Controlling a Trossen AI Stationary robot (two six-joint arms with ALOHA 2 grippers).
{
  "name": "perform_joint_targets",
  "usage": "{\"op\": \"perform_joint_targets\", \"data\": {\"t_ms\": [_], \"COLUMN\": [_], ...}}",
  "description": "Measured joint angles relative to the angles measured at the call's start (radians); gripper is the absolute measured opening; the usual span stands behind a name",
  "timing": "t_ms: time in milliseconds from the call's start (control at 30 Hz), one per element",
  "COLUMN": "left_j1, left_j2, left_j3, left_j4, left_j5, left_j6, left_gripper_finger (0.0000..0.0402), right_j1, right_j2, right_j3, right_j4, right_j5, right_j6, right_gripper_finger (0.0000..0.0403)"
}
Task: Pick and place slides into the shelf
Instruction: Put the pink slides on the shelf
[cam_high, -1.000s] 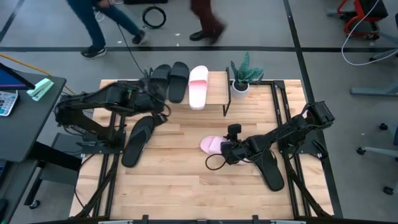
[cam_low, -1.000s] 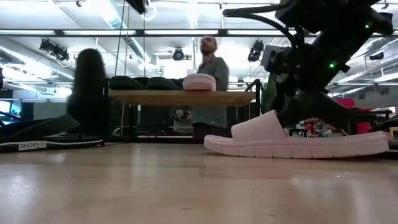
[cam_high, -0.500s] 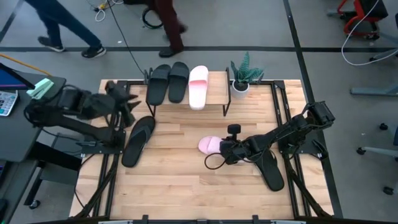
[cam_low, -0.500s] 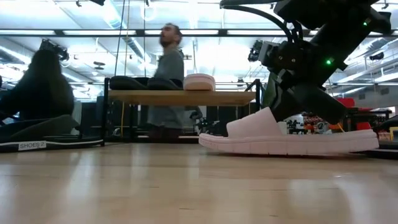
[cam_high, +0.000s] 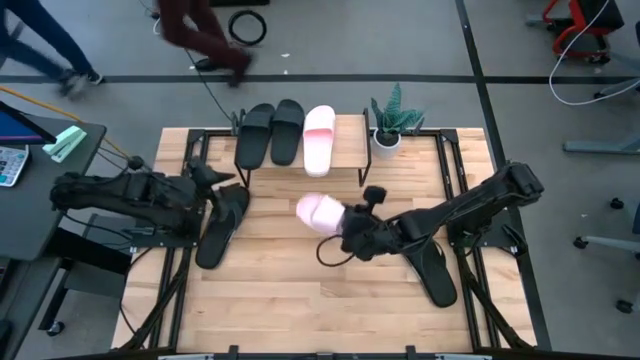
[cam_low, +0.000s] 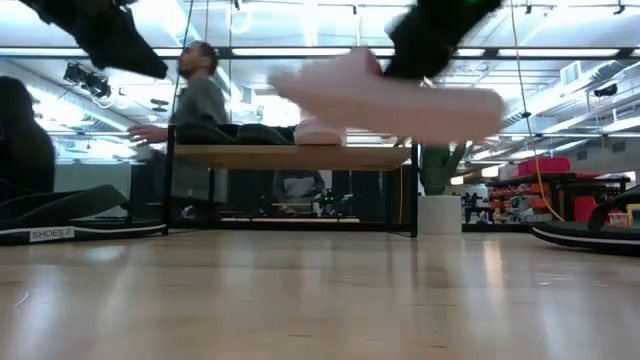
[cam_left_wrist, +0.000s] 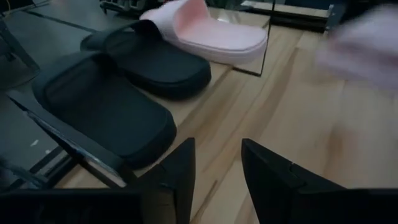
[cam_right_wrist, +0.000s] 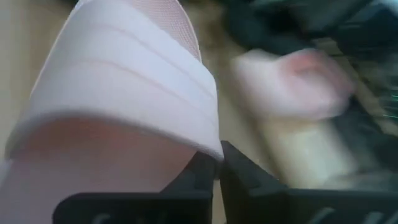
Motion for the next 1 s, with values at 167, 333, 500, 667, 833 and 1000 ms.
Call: {"op": "perform_joint_targets", "data": {"t_ms": [167, 333, 500, 667, 833, 1000], "left_j1": [0.0, 0.0, 0.0, 0.0, 0.0, 0.001], "left_j2": [0.005, 0.001, 0.002, 0.002, 0.002, 0.002], "left_j3": [-0.057, -0.057, -0.057, -0.057, -0.057, -0.057], "left_j4": [0.062, 0.077, 0.079, 0.078, 0.092, 0.119], "left_j5": [0.0, 0.0, 0.0, 0.0, 0.0, 0.0], "left_j6": [0.001, 0.0, 0.0, -0.007, -0.008, -0.008], "left_gripper_finger": [0.0135, 0.0136, 0.0145, 0.0149, 0.0142, 0.0141], "right_j1": [-0.042, -0.145, -0.284, -0.411, -0.512, -0.577], "right_j2": [-0.036, -0.041, -0.034, -0.033, -0.025, 0.022], "right_j3": [0.133, 0.23, 0.245, 0.245, 0.245, 0.245], "right_j4": [-0.017, -0.019, -0.025, -0.103, -0.183, -0.209], "right_j5": [0.312, 0.357, 0.36, 0.334, 0.174, 0.115], "right_j6": [0.007, 0.023, 0.055, 0.229, 0.398, 0.469], "right_gripper_finger": [0.0009, 0.0009, 0.0008, 0.0008, 0.0008, 0.0008]}}
